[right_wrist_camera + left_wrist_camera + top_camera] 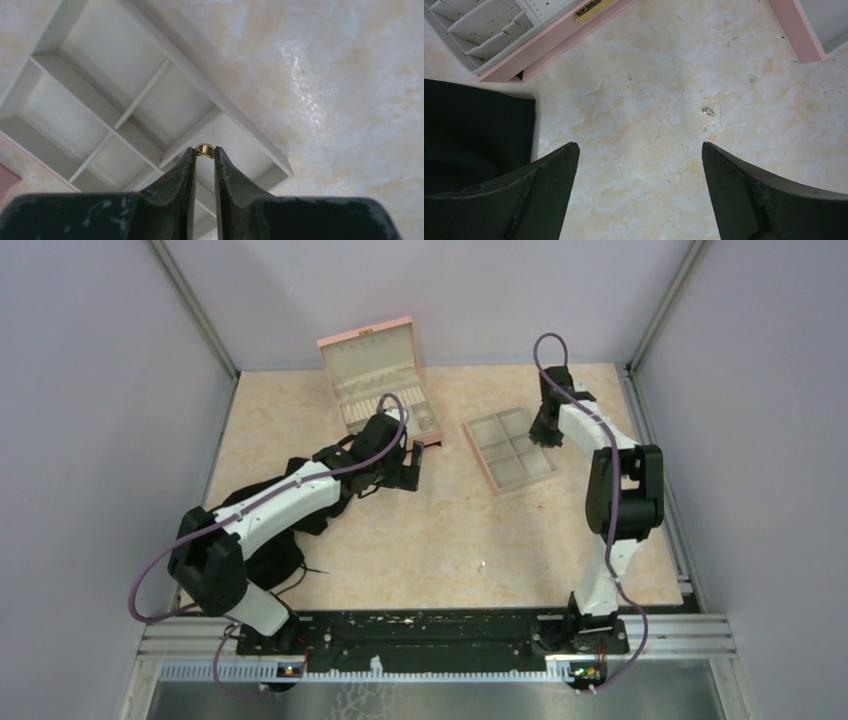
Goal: Organize the mixed jewelry
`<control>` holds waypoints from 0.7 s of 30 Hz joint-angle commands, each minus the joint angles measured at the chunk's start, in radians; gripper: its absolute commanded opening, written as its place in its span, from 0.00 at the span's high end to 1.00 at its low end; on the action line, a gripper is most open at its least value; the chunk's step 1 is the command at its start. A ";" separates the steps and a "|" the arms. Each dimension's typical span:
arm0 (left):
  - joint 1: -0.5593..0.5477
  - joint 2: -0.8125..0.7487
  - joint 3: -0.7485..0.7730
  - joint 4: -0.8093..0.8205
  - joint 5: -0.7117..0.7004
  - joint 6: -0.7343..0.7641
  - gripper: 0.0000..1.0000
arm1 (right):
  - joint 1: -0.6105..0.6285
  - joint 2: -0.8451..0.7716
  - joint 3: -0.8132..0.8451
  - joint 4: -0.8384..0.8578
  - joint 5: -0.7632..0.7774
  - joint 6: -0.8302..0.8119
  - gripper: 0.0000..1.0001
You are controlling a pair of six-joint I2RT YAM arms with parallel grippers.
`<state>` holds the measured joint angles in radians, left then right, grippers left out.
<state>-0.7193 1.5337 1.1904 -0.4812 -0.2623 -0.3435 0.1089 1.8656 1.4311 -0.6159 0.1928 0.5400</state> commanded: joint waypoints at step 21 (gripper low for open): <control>0.001 -0.009 0.015 -0.008 0.073 -0.054 0.02 | 0.005 -0.326 -0.274 0.110 -0.150 -0.116 0.57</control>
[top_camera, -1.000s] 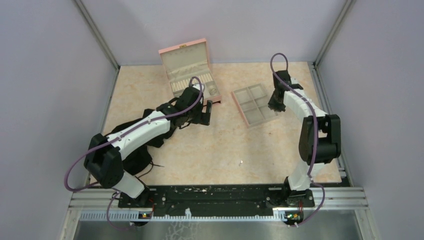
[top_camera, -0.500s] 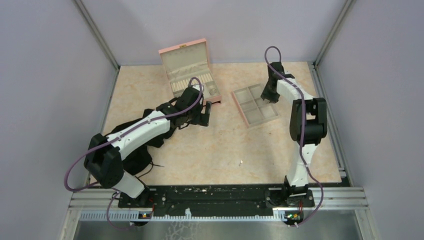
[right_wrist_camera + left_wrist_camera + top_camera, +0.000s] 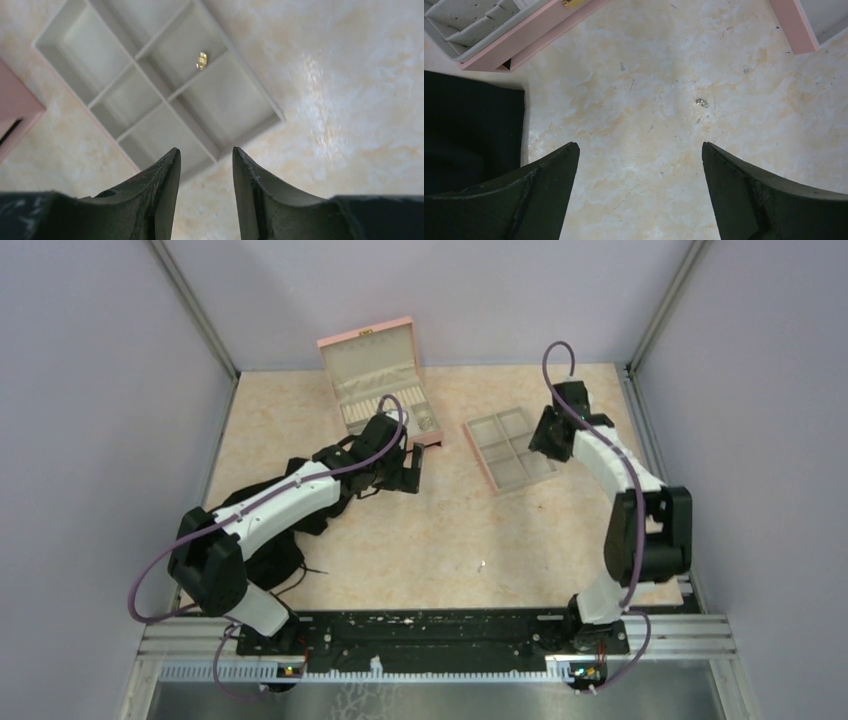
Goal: Organize the mixed jewelry
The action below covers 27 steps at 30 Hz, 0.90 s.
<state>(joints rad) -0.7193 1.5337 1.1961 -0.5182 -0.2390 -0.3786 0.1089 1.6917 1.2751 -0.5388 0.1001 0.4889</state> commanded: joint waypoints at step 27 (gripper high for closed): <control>0.001 0.045 0.009 0.063 0.089 -0.028 0.02 | 0.039 -0.119 -0.358 0.021 -0.029 -0.013 0.71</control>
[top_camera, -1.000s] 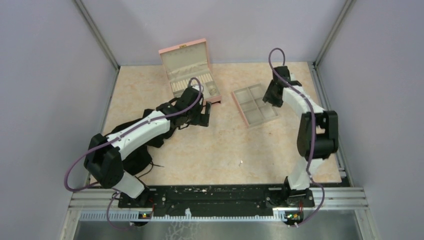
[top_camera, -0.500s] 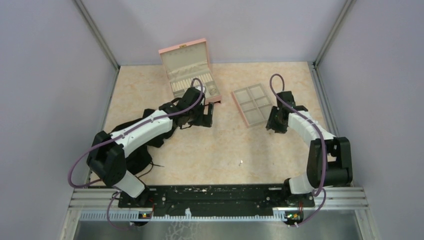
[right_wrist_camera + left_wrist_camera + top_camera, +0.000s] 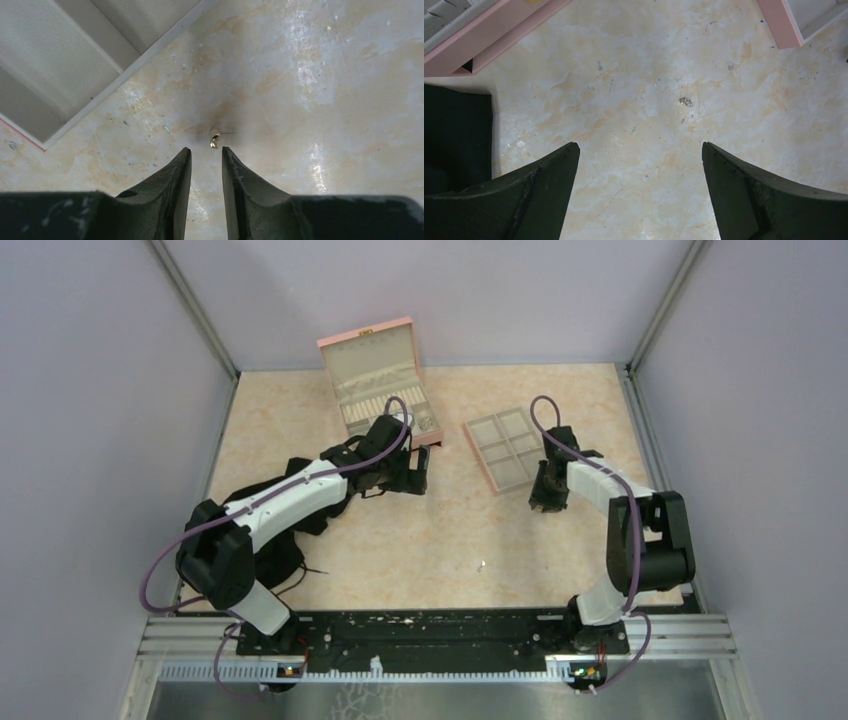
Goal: Organize the mixed jewelry
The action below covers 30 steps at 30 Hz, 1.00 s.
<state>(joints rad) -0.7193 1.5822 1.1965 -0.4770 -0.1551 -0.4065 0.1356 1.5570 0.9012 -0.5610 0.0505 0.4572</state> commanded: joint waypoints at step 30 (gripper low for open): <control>0.003 -0.046 -0.040 0.028 -0.035 -0.017 0.02 | 0.029 0.038 0.242 -0.014 0.111 -0.001 1.00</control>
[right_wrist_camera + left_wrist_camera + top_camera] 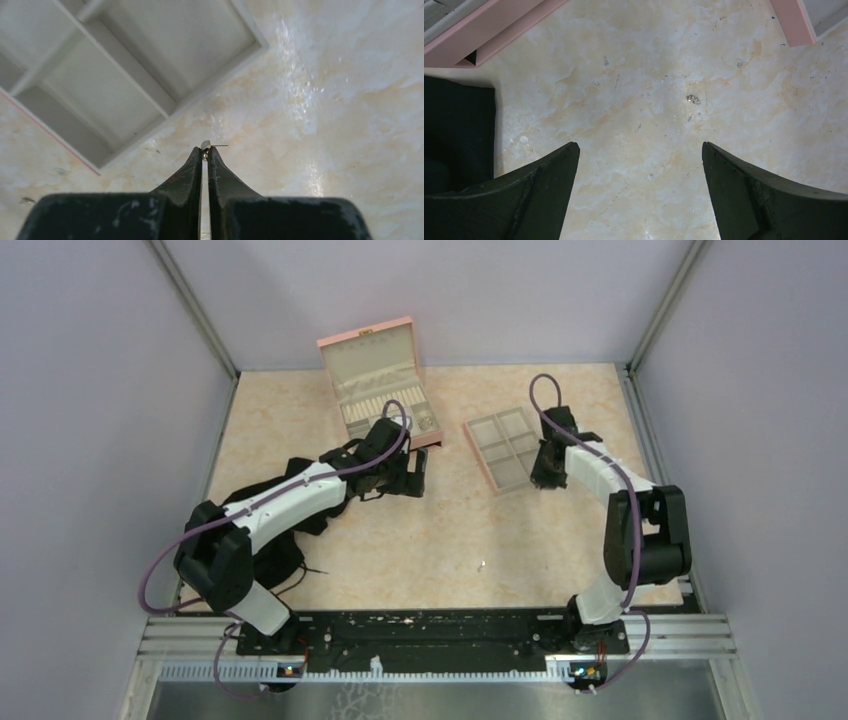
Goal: Organize the mixed jewelry
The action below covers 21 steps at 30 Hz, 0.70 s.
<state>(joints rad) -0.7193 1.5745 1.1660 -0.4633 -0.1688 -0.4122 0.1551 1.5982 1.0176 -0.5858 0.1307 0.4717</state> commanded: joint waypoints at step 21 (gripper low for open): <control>0.003 -0.085 -0.020 -0.026 -0.063 -0.046 0.02 | 0.009 0.452 0.633 -0.011 -0.019 0.012 0.80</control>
<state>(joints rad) -0.7193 1.5257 1.1507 -0.4805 -0.2272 -0.4381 0.1551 2.0251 1.5543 -0.5922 0.1192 0.4759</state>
